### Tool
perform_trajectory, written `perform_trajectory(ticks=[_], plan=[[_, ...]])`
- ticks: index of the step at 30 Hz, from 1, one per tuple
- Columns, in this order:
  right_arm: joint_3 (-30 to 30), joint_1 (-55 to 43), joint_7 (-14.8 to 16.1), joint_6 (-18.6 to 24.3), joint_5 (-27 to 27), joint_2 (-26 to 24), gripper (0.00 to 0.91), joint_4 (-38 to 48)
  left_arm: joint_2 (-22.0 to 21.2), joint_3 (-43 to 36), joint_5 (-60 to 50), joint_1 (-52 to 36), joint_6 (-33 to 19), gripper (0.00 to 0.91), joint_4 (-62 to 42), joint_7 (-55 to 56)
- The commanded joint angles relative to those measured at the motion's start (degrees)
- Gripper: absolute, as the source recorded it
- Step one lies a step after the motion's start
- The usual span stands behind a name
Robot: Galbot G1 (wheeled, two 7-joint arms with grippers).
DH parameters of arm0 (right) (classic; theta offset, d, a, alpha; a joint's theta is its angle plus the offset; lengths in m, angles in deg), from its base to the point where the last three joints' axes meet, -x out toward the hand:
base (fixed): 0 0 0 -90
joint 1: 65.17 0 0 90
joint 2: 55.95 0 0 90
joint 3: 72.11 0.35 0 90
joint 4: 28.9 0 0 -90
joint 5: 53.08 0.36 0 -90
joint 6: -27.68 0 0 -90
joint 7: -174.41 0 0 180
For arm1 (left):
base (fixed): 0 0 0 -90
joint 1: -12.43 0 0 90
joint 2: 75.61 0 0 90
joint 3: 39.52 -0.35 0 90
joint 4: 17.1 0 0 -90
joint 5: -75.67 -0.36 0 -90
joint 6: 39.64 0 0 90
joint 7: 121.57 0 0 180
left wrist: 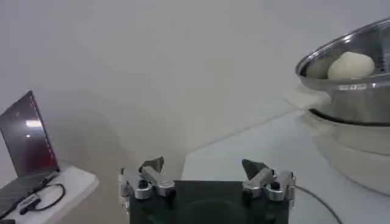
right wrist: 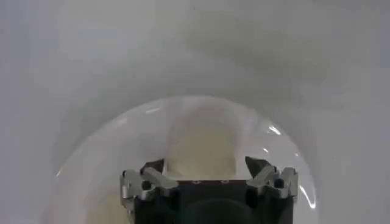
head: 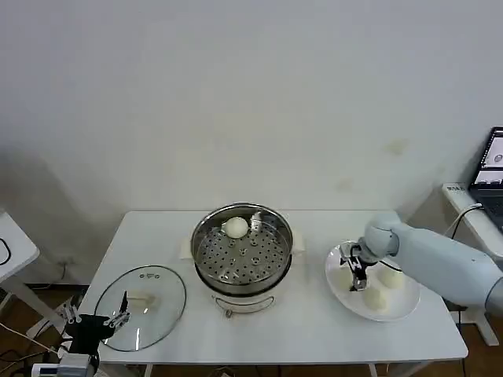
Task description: Take steamed baozi put them in steamer then cover it.
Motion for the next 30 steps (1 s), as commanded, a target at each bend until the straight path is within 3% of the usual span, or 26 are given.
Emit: perform_trajectory(ticks=[1,5,16,24,30], plan=[[0.4,0.6,0.0,-0.2,-0.6,0.7,0.756,0.9,-0.1,-0.1,-0.1,0.1,0.0,0.907,0.0,0.0],[0.4,0.2,0.3,-0.3,-0.5,0.3,0.655,0.4,-0.1,0.0,-0.1,0.2,0.0,0.907,0.3,0.0],[-2.4,-7.3,0.8,-1.1,2.0,-4.7,0.635,-4.8,-0.3,-0.3,-0.2,0.0,0.1,0.907,0.6,0.0],[-7.6,-18.6,0.5,-2.4,8.6,-8.3,0.635,-11.8,-0.2,-0.7,-0.3,-0.4,0.2,0.907,1.2,-0.1],[-13.9,-31.9,-1.6,-5.9,18.2,-5.2,0.645,-16.0,0.1,-0.9,-0.5,-0.9,0.3,0.907,1.2,-0.1]])
